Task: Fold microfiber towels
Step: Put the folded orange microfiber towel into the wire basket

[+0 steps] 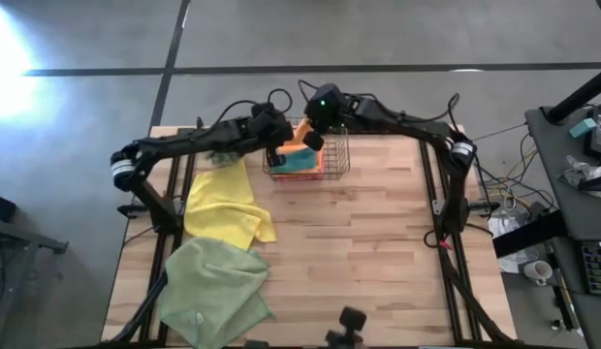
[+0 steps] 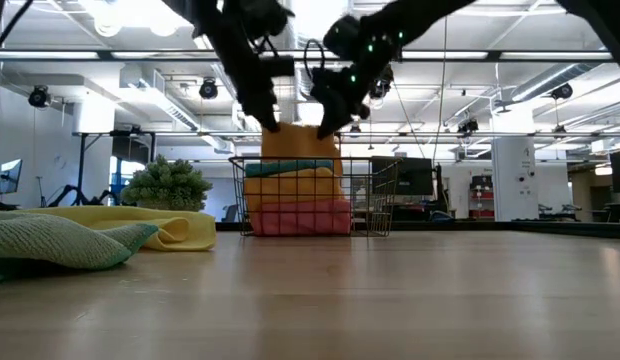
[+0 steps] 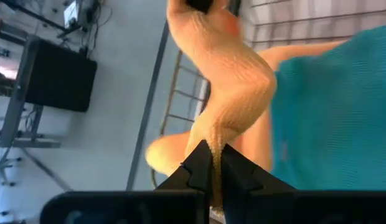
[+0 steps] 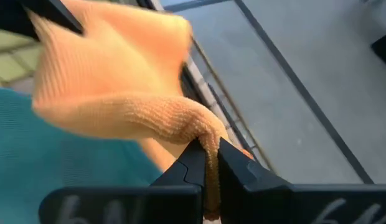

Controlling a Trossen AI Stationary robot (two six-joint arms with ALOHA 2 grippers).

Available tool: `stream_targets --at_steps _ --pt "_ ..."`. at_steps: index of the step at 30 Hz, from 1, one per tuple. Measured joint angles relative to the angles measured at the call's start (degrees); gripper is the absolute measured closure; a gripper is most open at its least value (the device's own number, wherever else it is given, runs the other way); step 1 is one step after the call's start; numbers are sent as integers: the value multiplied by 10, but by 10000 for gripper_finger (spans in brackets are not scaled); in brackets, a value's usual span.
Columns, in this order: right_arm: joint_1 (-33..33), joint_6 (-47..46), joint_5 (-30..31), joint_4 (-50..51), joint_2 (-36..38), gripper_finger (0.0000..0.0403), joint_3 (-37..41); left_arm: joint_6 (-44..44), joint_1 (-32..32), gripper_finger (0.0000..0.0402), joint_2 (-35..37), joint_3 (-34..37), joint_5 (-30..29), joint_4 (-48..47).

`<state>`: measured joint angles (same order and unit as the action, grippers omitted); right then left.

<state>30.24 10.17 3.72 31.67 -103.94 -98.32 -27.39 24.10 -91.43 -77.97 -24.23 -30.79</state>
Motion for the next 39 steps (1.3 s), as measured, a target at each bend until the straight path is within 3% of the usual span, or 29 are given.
stream_targets --at_steps 6,16,22,28,33,39 --pt "31 15 -61 -2 -27 394 0 -18 30 400 -24 0 3 13" --pt "30 -4 -173 68 -31 394 19 14 38 400 -24 11 164 -68" --pt "18 -16 -208 113 -31 394 18 33 38 400 -24 14 224 -126" --pt "6 -27 -247 130 -31 391 21 61 35 400 -24 15 239 -138" --pt "-4 -27 -249 130 -31 357 21 62 35 386 -23 15 260 -138" --pt "-2 -39 -246 141 -27 296 21 96 35 319 -23 5 261 -155"
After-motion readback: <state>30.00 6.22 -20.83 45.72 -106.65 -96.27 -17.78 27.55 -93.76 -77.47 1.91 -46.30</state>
